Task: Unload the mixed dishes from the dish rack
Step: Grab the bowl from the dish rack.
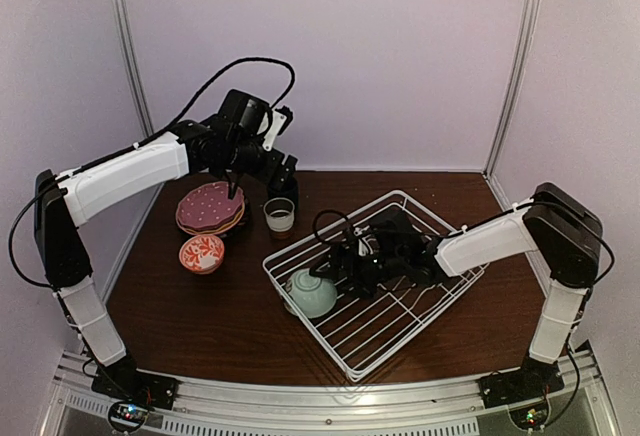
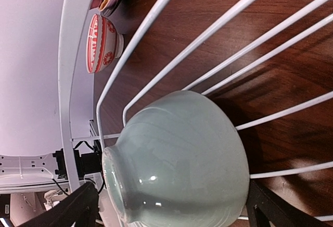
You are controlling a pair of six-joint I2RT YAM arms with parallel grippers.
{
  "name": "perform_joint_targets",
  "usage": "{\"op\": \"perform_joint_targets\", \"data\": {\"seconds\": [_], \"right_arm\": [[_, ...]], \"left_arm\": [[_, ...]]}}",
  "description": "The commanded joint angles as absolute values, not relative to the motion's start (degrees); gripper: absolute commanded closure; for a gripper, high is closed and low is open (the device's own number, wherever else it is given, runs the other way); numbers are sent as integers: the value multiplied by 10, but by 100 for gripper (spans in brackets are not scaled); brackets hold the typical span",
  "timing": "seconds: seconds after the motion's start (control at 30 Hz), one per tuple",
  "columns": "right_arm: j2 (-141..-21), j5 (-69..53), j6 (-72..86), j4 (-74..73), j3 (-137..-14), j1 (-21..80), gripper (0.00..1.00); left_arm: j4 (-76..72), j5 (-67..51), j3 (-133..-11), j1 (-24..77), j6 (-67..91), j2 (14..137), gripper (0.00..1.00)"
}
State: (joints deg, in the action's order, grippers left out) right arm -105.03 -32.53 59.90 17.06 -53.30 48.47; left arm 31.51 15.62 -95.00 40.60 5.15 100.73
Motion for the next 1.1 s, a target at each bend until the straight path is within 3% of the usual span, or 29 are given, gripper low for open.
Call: {"op": "perform_joint_targets", "data": {"seconds": [0.0,0.5,0.93,1.07], "right_arm": [[-1043,-365,605,210,-523,487,0],[-1069,-349,595,157,-556,487,5],[-1076,-403,652,235,-549,487,9],[-1081,-390,659,220,-552,487,1]], "left_arm": [[292,152,-943,409,56,992,3],[291,152,-942,409,56,992,3],[288,156,-938,408,53,997,3],[288,157,-939,409,52,997,3]]}}
